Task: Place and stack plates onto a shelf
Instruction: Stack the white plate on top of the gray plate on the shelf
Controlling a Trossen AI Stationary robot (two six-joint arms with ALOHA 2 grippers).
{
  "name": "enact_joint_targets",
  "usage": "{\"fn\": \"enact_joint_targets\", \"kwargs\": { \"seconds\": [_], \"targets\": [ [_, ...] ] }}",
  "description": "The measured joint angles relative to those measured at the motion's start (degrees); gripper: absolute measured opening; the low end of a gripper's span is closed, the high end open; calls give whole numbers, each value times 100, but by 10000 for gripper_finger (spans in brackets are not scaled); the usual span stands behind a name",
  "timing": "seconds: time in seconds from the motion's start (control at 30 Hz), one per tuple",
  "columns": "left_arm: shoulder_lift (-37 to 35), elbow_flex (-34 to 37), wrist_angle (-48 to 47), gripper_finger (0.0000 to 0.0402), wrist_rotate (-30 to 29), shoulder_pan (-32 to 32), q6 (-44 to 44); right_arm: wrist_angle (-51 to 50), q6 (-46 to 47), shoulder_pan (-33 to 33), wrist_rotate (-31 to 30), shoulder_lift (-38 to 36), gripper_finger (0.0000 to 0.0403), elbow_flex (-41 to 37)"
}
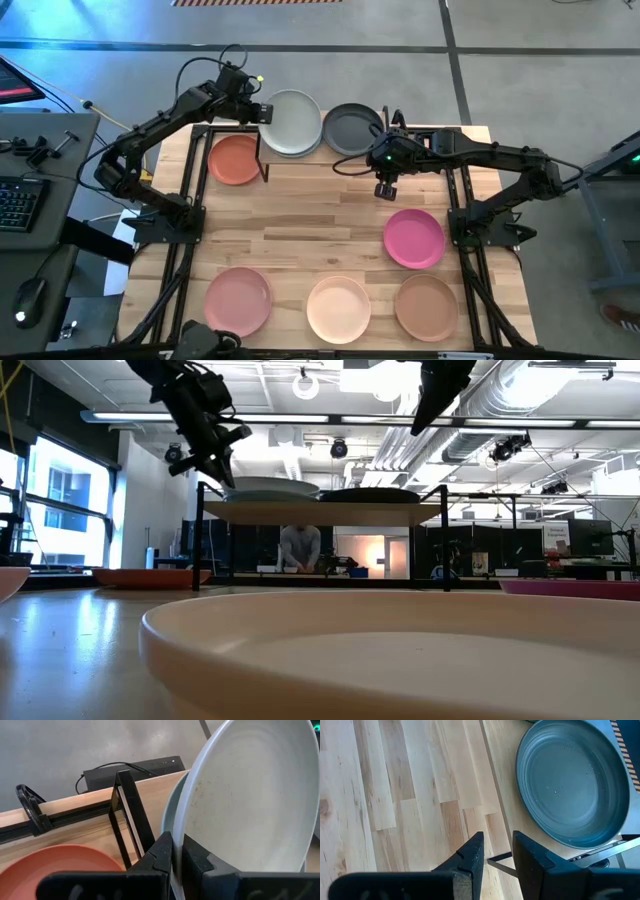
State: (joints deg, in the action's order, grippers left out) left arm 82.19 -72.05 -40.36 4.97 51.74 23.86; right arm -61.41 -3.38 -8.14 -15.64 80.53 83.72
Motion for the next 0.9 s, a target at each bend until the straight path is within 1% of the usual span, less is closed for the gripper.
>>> {"fn": "enact_joint_targets", "kwargs": {
  "seconds": [0.3, 0.37, 0.43, 0.6, 0.77, 0.9],
  "targets": [
    [3, 0, -39, 52, 32, -1, -7, -1, 0, -1, -2, 0, 83, 0],
    [3, 0, -49, 59, 109, -1, -9, -1, 0, 0, -2, 0, 83, 0],
    [2, 0, -48, 64, 307, -1, -7, -1, 0, 0, -2, 0, 83, 0],
    [2, 2, -48, 71, 551, -1, -9, -7, 0, 0, -4, 0, 83, 0],
    [2, 2, -76, 72, 593, -1, -10, -167, -1, 0, -4, 0, 83, 0],
    [2, 2, -314, 72, 603, -1, -137, -288, -2, 0, -7, 0, 83, 0]
  ]
}}
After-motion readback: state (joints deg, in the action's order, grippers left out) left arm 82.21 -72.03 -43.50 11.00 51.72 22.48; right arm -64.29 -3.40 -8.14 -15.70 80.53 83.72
